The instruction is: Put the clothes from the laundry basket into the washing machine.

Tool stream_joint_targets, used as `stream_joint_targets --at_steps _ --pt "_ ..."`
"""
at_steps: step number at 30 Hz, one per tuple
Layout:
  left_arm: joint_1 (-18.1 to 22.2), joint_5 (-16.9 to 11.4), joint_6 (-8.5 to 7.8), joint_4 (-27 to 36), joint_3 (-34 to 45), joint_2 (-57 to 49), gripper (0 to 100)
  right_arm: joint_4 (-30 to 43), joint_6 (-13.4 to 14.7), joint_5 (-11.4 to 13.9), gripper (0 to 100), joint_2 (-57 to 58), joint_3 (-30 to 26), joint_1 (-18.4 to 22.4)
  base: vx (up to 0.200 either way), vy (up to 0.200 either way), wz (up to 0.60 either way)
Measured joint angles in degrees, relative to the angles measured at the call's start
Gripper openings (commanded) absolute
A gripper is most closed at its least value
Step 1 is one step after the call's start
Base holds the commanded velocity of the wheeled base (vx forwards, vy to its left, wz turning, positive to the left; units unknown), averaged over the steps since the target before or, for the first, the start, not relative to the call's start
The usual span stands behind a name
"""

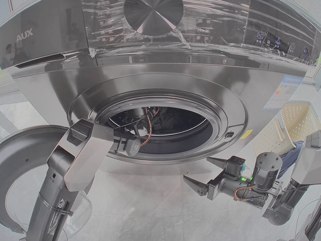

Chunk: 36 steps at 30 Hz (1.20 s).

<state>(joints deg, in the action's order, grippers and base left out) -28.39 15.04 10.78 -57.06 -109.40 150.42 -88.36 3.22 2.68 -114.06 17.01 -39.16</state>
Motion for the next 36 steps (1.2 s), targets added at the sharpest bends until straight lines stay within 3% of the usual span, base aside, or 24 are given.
stream_joint_targets --at_steps 10,21,27,33,36 --pt "-0.3 0.0 1.29 -0.1 2.8 -0.1 100 0.0 0.0 0.0 100 0.0 0.0 0.1 0.0 0.0 0.0" --pt "-3.6 0.1 0.94 -2.6 18.1 -6.3 100 0.0 0.0 0.0 100 0.0 -0.2 0.1 0.0 0.0 0.0" --pt "-6.7 0.0 -1.15 -7.4 32.1 -9.9 100 0.0 0.0 0.0 100 0.0 -0.6 0.1 0.0 0.0 0.0" --pt "-10.0 -0.5 -5.41 -18.0 47.1 -13.2 100 0.0 0.0 0.1 100 0.2 -1.5 0.3 0.0 0.0 0.0" --pt "-11.3 -0.8 -6.24 -20.4 54.3 -15.6 100 0.0 0.0 0.0 100 0.7 -2.2 0.5 0.0 0.0 0.0"
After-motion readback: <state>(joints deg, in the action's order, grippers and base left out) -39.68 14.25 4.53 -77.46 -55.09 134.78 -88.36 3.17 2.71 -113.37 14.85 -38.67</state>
